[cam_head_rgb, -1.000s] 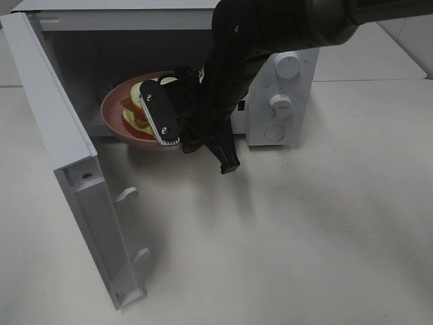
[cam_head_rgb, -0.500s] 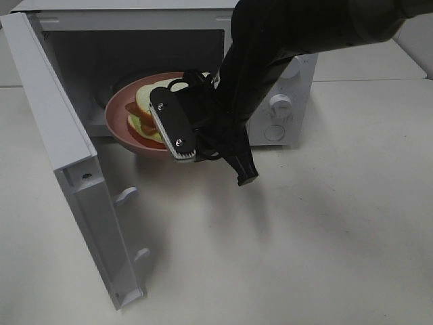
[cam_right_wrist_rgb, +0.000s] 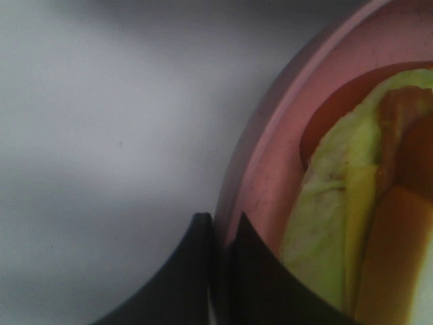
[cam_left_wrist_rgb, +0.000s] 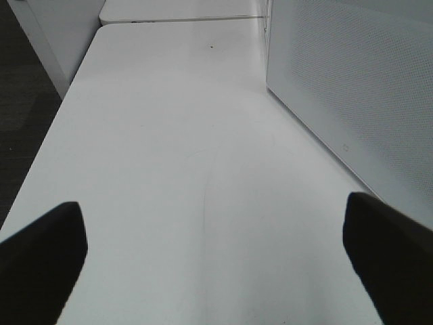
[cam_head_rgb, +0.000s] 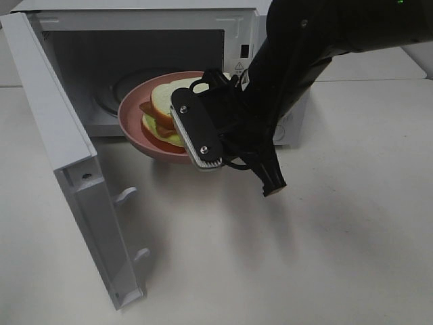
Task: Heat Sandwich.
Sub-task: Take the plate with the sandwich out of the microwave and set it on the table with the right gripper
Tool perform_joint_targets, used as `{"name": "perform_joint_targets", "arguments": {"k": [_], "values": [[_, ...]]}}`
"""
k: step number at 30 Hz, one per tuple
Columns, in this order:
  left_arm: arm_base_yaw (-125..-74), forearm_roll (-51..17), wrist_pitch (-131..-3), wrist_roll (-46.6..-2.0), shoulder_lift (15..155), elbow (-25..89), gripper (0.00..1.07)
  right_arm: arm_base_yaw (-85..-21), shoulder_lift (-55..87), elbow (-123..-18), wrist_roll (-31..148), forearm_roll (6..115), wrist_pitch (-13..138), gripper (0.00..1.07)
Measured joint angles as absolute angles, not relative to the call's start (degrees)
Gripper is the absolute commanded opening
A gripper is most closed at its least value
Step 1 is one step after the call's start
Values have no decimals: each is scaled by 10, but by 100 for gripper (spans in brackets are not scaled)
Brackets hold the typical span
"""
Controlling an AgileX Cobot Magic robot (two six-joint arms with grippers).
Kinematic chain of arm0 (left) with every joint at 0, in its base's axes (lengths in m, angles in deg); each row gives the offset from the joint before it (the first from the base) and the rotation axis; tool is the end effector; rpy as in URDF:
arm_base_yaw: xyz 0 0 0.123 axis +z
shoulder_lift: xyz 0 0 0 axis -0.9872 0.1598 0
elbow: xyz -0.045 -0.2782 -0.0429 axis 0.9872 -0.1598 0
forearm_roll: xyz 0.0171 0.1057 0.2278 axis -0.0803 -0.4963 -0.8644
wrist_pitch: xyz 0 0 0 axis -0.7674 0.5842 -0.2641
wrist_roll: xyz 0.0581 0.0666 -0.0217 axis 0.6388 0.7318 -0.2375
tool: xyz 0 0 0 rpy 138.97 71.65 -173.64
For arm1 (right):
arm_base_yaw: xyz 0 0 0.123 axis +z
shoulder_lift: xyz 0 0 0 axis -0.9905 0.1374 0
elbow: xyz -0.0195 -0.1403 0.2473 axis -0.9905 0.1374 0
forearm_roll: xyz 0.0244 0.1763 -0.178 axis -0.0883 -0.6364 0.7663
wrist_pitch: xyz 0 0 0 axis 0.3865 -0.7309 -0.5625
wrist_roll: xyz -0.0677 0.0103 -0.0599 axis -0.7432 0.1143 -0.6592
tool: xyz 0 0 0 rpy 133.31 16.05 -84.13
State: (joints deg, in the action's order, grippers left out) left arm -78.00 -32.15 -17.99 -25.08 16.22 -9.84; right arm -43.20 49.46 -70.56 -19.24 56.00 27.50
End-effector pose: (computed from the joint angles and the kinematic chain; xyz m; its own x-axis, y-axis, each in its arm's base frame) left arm -0.0047 0.0004 0.2779 -0.4430 0.0344 -0.8959 -0.0303 0.9981 0.0533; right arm 0.2857 0.2361 0.2102 0.4910 -0.8596 -0.1416 -0.7963 -0.3768 -0.4732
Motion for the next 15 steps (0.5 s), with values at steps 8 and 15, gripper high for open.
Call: {"name": "perform_joint_targets", "arguments": {"k": [8,15], "values": [[-780,-321,-180,-251,162,-98,98,-432,443,-645,-190,561,276,0],[-780,-321,-180,-251,162,-98,98,-432,379,-573,-190,561,297,0]]}}
